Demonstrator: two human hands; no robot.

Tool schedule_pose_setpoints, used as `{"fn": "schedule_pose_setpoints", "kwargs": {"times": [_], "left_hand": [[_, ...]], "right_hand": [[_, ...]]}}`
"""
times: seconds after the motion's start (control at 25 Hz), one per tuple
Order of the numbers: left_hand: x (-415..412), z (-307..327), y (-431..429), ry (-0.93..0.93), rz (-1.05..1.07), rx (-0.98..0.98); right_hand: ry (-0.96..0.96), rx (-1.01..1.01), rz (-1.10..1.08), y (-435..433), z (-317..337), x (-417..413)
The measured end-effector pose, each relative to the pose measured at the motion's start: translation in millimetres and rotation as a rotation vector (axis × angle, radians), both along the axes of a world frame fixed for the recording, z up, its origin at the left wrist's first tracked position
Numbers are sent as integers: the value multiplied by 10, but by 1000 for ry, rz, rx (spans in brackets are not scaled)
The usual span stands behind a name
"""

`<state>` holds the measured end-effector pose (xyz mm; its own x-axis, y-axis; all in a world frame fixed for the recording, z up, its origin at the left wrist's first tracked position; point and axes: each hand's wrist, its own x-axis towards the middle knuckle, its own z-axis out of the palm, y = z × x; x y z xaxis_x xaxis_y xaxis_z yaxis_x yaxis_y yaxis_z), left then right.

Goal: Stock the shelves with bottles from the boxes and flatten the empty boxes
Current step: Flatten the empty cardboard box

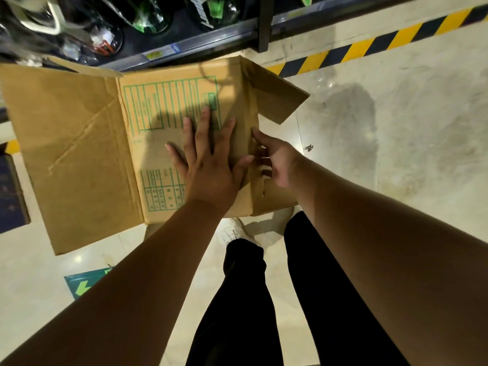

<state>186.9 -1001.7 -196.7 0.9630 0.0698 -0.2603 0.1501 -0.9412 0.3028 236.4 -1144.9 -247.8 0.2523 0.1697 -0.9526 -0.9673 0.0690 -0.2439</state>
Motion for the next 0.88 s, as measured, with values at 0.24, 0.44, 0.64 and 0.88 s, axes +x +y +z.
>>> {"fn": "schedule_pose_setpoints", "kwargs": {"times": [0.24, 0.44, 0.64, 0.88], "left_hand": [[31, 173, 52, 106, 40, -6], [284, 408, -83, 166, 130, -81], [640, 655, -619, 144, 168, -229], [713, 811, -864, 307, 335, -210]], "right_hand": [[-262, -343, -1, -313, 223, -138], [-370, -359, -93, -539, 485, -286], [-382, -304, -139, -521, 757, -386], [-349, -197, -217, -482, 1048, -503]]}}
